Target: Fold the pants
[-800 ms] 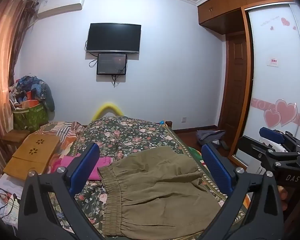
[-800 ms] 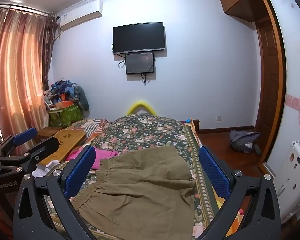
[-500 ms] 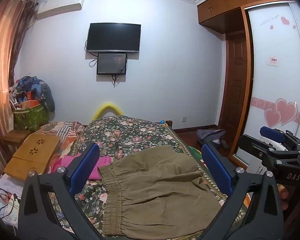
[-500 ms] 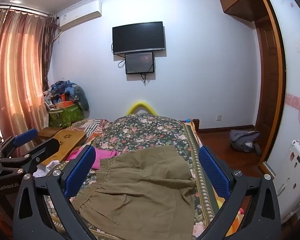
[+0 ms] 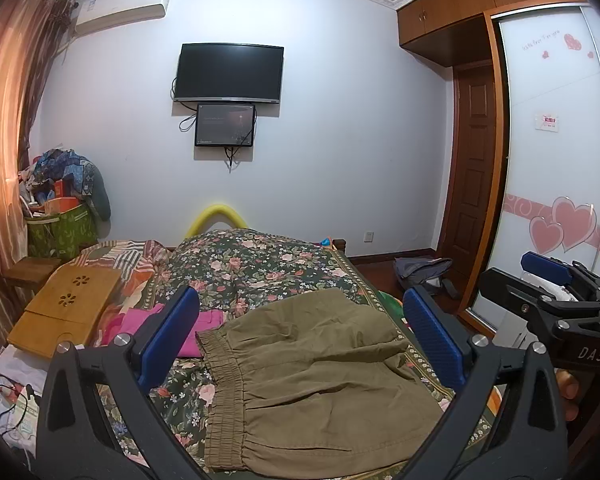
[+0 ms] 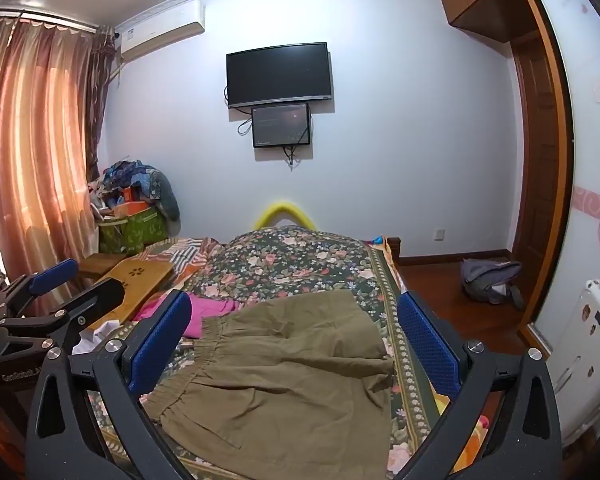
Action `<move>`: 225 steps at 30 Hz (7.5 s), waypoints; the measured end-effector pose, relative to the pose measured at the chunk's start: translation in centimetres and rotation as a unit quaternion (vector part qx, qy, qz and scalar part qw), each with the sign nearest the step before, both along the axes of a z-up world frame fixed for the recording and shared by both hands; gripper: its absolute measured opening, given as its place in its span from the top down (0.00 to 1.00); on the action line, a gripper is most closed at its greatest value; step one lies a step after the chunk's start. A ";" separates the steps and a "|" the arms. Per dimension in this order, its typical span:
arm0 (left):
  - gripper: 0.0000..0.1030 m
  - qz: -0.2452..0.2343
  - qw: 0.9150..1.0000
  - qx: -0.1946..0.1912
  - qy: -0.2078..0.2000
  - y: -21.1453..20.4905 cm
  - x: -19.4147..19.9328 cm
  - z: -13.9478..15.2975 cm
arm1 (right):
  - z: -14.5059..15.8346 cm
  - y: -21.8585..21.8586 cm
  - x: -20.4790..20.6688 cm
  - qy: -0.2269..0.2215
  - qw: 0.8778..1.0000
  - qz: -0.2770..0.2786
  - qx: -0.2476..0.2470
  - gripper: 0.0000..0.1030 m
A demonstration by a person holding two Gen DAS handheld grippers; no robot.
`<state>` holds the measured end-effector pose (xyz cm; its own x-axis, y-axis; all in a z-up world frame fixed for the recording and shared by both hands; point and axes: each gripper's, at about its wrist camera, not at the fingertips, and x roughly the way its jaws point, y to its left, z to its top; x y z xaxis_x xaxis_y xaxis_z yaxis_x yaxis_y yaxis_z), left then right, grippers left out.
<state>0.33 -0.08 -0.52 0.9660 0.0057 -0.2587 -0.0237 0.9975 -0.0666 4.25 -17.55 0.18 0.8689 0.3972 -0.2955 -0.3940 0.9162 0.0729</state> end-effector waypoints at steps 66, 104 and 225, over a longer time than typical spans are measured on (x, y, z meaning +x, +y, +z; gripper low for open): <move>0.00 0.004 1.000 0.007 0.004 0.0 0.5 -0.6 | -0.9 1.0 0.2 0.014 1.000 -0.001 0.000 0.00; 0.21 0.047 0.963 0.000 0.267 15.6 26.8 -17.1 | -10.4 -1.4 23.9 0.189 0.975 -0.047 -0.108 0.01; 0.43 -0.043 0.911 -0.132 0.388 22.2 38.7 -27.8 | -14.9 5.4 41.4 0.279 0.952 0.104 -0.066 0.89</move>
<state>39.04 22.08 -28.35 0.4862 -0.2230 -0.8449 -0.0882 0.9494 -0.3014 45.67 -12.17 -14.75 0.4689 0.4705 -0.7475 -0.5012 0.8386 0.2135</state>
